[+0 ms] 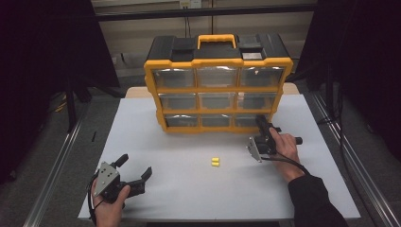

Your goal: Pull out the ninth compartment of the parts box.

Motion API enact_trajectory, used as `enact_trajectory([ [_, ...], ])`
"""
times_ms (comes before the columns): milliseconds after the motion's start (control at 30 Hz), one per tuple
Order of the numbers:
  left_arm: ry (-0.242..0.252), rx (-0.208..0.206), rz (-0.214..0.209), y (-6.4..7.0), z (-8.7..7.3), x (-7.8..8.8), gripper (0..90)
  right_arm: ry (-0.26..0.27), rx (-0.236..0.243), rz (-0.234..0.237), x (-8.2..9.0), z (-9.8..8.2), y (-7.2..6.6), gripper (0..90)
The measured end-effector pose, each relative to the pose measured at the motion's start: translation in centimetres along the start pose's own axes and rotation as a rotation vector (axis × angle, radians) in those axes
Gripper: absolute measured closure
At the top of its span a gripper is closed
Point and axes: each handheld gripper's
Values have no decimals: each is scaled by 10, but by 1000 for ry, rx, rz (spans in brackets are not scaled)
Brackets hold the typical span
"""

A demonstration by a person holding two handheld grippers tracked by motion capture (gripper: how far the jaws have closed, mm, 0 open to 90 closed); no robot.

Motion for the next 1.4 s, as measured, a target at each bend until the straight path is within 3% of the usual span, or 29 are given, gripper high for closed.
enact_trajectory([
  [100, 0, -1, 0, 0, 0, 0, 45, 9, 6, -1, 1, 0, 1, 787],
  [133, 1, -1, 0, 0, 0, 0, 45, -4, -19, 4, 3, 0, -1, 787],
  [167, 2, 0, 0, 0, 0, 0, 45, 7, 1, -1, 3, 0, 1, 786],
  [267, -1, -3, -3, 0, 0, 0, 45, 11, 3, -3, 6, 0, 2, 786],
  [700, 3, -1, -7, 0, 1, -1, 45, 8, -20, 1, 12, 0, 4, 783],
  [867, 9, 1, -6, 0, 1, 0, 46, 19, -2, 4, 13, 0, 6, 783],
  [1000, 9, -4, -3, 0, 1, 0, 46, 12, -20, -1, 16, 0, 5, 783],
  [1400, 12, -2, -10, 0, 1, 0, 46, 23, -9, 4, 20, 1, 7, 783],
])
Point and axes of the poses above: each handheld gripper's, and its own axes: x roughly backward along the jaws, z roughly out of its top, y roughly to its right, and after that the axes turned 14 degrees about -z, right-handed
